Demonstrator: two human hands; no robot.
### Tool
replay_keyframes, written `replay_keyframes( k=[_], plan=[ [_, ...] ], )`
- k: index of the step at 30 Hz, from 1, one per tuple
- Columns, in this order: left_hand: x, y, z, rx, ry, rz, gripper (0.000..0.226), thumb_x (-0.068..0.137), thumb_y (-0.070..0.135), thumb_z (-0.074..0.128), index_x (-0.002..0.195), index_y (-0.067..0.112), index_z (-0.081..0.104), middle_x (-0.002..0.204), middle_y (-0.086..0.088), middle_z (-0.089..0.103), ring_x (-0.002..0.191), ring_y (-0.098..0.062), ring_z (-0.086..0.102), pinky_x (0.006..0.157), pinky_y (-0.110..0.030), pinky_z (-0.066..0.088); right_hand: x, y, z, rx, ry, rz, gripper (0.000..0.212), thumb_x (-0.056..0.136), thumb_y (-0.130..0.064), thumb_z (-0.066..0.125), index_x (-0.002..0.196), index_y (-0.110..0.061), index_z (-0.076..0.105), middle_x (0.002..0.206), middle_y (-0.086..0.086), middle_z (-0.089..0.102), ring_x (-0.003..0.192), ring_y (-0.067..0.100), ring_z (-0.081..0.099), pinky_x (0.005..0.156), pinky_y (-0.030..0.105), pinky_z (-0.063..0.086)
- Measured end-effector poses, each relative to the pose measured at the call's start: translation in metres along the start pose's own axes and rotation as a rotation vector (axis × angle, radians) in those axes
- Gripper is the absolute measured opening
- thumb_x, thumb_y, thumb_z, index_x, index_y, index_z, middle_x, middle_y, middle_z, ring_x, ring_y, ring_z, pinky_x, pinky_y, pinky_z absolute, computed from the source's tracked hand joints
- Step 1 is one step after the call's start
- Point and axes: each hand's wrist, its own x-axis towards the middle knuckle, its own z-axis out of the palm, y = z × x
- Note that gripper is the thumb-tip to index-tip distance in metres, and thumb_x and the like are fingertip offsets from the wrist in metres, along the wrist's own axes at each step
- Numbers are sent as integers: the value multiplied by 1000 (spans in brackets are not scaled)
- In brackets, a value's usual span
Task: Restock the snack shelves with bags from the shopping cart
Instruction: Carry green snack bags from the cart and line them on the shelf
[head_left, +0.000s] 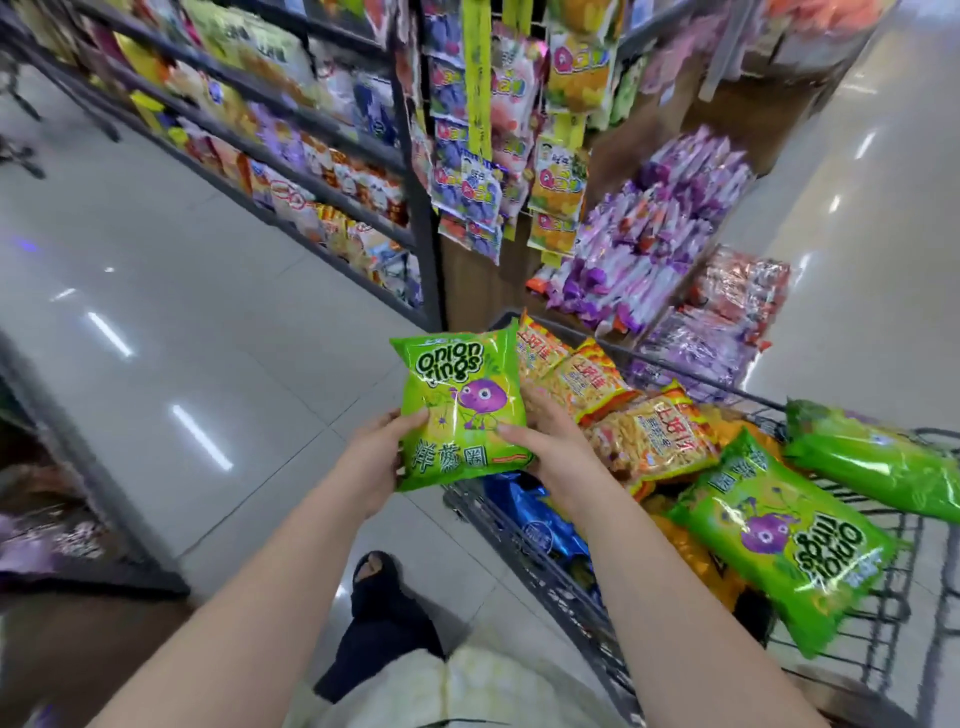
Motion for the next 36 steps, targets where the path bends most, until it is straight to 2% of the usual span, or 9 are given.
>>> replay_keyframes(
  k=[2,5,9,12,17,22,29,34,36],
  plan=[
    [5,19,-24,-75,38,9,27,91,25,65,116,16,61,100,-7,69,79,-23,65,78,-40,56,25,-7,31,-19,14,-1,56,78,-7,77,127,-23,54,117,7,69,101,31,69,97,55,48],
    [19,52,-68,-168,89,50,23,92,21,61,115,18,60,89,-3,67,72,-19,63,60,-29,55,68,-18,85,4,36,-15,49,76,-11,79,120,-22,60,123,10,66,102,27,68,98,54,44],
    [48,108,-139,-217,144,140,36,90,14,64,125,19,57,79,2,72,63,-14,66,69,-32,52,127,-35,172,16,29,-55,50,74,-14,80,119,-14,59,125,12,64,112,32,63,100,51,43],
    [65,156,-191,-255,223,206,35,90,11,64,123,20,58,73,6,72,55,-9,64,70,-31,51,172,-45,238,-18,-44,-76,61,74,-11,78,129,-5,52,122,16,65,103,32,66,88,45,49],
    [102,221,-275,-308,322,305,43,90,14,67,130,17,54,104,-6,66,85,-23,60,86,-46,50,246,-61,339,-68,-141,-96,40,87,-1,64,126,-2,54,117,14,67,94,25,66,82,37,50],
    [139,266,-334,-335,389,328,41,89,15,67,129,15,57,109,-8,66,90,-23,61,87,-47,50,309,-73,403,-174,-242,-88,33,88,1,62,120,-4,58,109,7,70,87,15,68,68,21,52],
    [221,394,-377,-293,405,473,41,91,12,66,130,15,55,109,-3,68,76,-14,67,65,-29,56,434,-137,482,-190,-239,-238,56,71,-10,73,124,-1,59,116,15,69,110,30,64,95,41,51],
    [287,534,-392,-201,413,626,36,92,13,66,126,16,57,101,0,66,72,-10,64,46,-16,48,542,-221,542,-144,-229,-375,41,84,8,64,124,1,58,111,13,69,87,10,69,73,22,55],
    [313,590,-398,-160,403,676,30,92,15,67,120,21,58,107,-4,66,78,-14,65,47,-16,48,582,-261,566,-140,-226,-438,52,79,2,71,128,3,55,116,14,68,96,15,69,79,27,57]
  ],
)
